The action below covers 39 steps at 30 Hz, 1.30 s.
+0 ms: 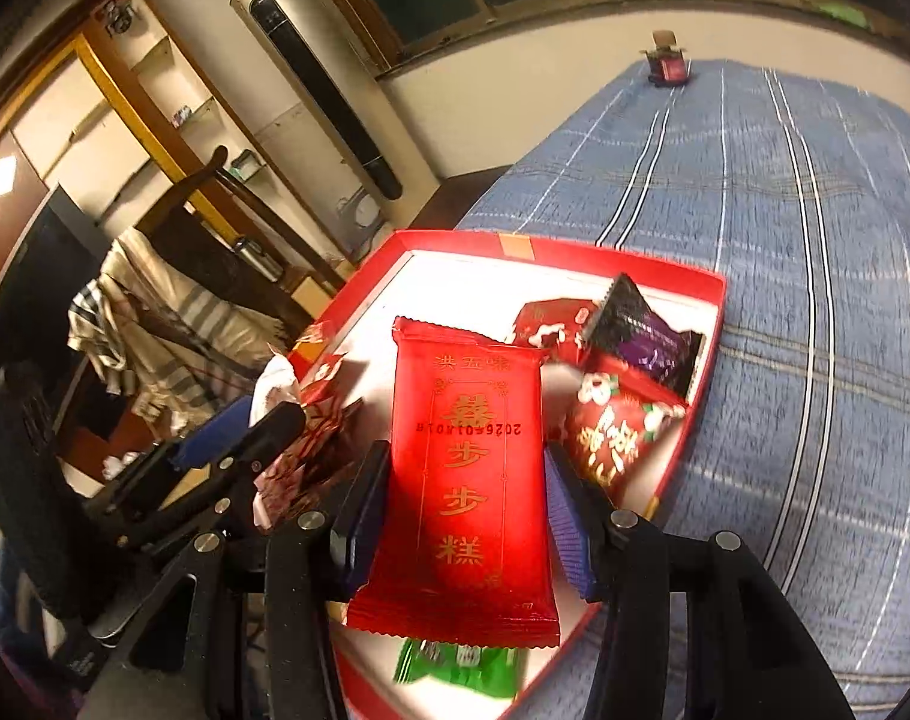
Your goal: Organize snacks
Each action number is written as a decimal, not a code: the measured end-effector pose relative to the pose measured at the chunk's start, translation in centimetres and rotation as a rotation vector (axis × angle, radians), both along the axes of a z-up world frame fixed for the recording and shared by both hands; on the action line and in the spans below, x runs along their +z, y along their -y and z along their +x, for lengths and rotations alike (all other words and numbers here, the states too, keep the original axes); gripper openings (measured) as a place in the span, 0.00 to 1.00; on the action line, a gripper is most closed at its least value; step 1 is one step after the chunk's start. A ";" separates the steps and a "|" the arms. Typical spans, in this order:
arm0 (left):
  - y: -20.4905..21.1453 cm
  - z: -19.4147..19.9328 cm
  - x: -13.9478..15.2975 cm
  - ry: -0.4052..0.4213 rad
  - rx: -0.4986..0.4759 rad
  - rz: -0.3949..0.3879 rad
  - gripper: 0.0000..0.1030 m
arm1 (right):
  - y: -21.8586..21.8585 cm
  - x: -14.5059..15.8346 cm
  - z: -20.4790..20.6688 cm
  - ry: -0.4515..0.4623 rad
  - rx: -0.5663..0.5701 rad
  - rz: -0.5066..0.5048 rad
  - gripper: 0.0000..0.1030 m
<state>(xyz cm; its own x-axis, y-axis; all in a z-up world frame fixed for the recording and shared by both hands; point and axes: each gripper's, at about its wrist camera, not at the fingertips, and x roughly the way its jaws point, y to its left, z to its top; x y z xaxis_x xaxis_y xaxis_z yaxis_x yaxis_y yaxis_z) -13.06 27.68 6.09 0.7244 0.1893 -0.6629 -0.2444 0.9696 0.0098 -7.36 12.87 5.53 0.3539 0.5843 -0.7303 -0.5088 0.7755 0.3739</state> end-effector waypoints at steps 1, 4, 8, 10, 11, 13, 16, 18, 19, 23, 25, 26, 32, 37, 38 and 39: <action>-0.1 0.2 -0.2 -0.005 0.004 0.000 0.37 | -0.2 -0.1 0.0 0.009 -0.002 -0.008 0.49; -0.4 0.5 -0.6 -0.016 0.013 0.005 0.37 | -0.8 -0.5 0.2 0.032 -0.009 -0.038 0.49; -0.7 0.7 -0.9 -0.033 0.037 0.010 0.37 | -1.1 -0.5 0.2 0.071 -0.024 -0.068 0.51; -0.8 0.7 -0.9 -0.042 0.058 0.020 0.38 | -1.2 -0.4 0.1 0.094 -0.029 -0.083 0.52; -0.8 0.7 -0.9 -0.045 0.066 0.027 0.39 | -1.1 -0.1 -0.1 0.109 -0.030 -0.079 0.52; -0.7 0.4 -0.8 -0.048 0.082 0.036 0.45 | -1.0 0.6 -0.6 0.145 -0.037 -0.087 0.52; -0.4 -0.3 -0.4 -0.033 0.093 0.025 0.64 | -0.7 1.6 -1.5 0.219 -0.056 -0.139 0.56; 0.3 -1.0 0.1 -0.012 0.082 0.027 0.64 | -0.3 2.3 -2.3 0.263 -0.067 -0.169 0.56; 0.7 -1.3 0.3 -0.003 0.073 0.030 0.64 | -0.1 2.7 -2.7 0.278 -0.070 -0.172 0.56; 2.4 -2.6 1.8 0.038 0.037 0.030 0.66 | 1.1 4.1 -4.1 0.325 -0.093 -0.185 0.57; 2.9 -3.3 2.6 0.062 0.032 0.027 0.70 | 2.0 5.0 -5.1 0.365 -0.113 -0.201 0.59; 3.2 -3.7 3.0 0.078 0.033 0.028 0.74 | 2.2 5.4 -5.6 0.380 -0.120 -0.207 0.61; 4.7 -6.6 5.7 0.172 0.054 0.076 0.79 | 4.3 8.0 -8.3 0.474 -0.160 -0.209 0.68; 6.3 -8.9 7.1 0.224 0.060 0.134 0.81 | 5.6 9.4 -10.8 0.535 -0.173 -0.206 0.72; 6.5 -9.2 7.3 0.231 0.060 0.139 0.81 | 5.8 9.7 -11.3 0.550 -0.176 -0.209 0.72; 6.7 -9.5 7.5 0.239 0.058 0.143 0.81 | 5.9 9.8 -11.7 0.562 -0.179 -0.212 0.73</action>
<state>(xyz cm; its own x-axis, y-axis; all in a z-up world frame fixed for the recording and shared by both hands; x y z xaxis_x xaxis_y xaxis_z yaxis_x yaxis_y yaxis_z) -22.58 20.95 13.56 0.8424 0.3143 -0.4378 -0.3111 0.9469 0.0812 -19.03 6.98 15.36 0.7966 0.3432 -0.4976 -0.4382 0.8949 -0.0843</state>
